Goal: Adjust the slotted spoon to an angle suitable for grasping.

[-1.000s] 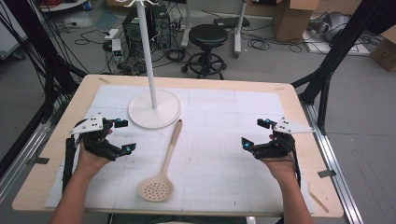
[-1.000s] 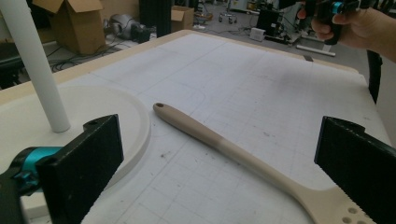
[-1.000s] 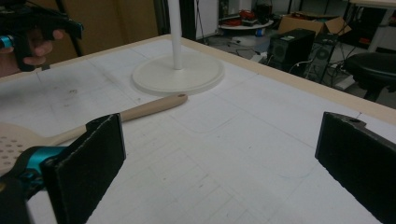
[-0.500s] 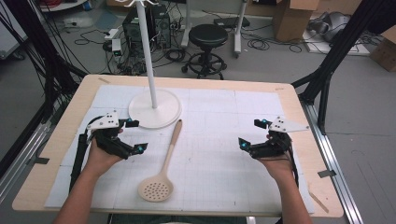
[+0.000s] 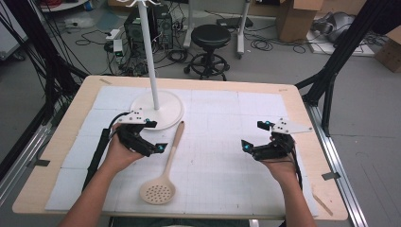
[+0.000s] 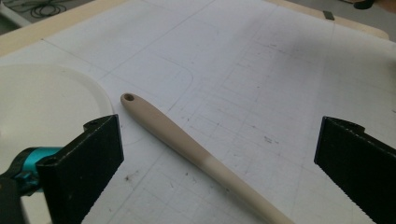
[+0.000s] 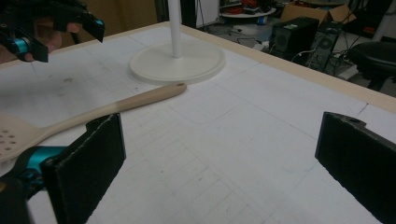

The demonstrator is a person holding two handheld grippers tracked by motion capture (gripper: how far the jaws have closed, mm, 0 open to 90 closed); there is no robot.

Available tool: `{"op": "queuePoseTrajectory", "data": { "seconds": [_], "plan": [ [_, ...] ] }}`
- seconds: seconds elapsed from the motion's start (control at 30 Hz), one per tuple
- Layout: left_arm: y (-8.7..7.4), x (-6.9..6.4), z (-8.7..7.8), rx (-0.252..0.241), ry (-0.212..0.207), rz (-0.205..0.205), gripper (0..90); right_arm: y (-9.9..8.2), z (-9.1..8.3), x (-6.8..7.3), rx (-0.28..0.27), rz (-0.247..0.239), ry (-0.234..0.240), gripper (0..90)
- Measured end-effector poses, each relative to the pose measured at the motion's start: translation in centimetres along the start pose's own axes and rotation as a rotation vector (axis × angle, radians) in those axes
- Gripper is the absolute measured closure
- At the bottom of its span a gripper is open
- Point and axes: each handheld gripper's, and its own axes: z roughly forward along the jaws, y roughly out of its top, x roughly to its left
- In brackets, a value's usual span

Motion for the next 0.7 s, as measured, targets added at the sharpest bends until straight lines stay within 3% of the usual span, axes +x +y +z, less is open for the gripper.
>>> {"op": "queuePoseTrajectory", "data": {
  "seconds": [0.07, 0.17, 0.23, 0.3, 0.43, 0.7],
  "plan": [
    [0.5, -0.1, 1.0, 0.042, 0.016, 0.005, 2.5, 0.0, 0.1, -0.1, 0.003, -0.004, -0.002, 0.4],
    [0.7, -0.1, 1.5, 0.059, 0.013, 0.008, 14.1, -0.1, 0.3, -0.1, 0.015, -0.003, -0.002, 0.4],
    [0.7, 0.0, 2.1, 0.075, 0.003, 0.011, 15.3, -0.1, 0.3, -0.1, 0.020, -0.006, -0.003, 0.4],
    [0.4, 0.2, 2.8, 0.124, 0.031, -0.001, 15.4, -0.2, 0.3, -0.1, 0.019, -0.004, -0.004, 0.4],
    [0.3, 0.4, 3.4, 0.161, 0.046, -0.024, 17.4, -0.2, 0.3, -0.1, 0.020, 0.001, -0.005, 0.5],
    [0.5, 0.5, 4.2, 0.205, 0.054, -0.057, 18.8, -0.3, 0.4, -0.2, 0.025, 0.003, -0.008, 0.5]
  ]
}}
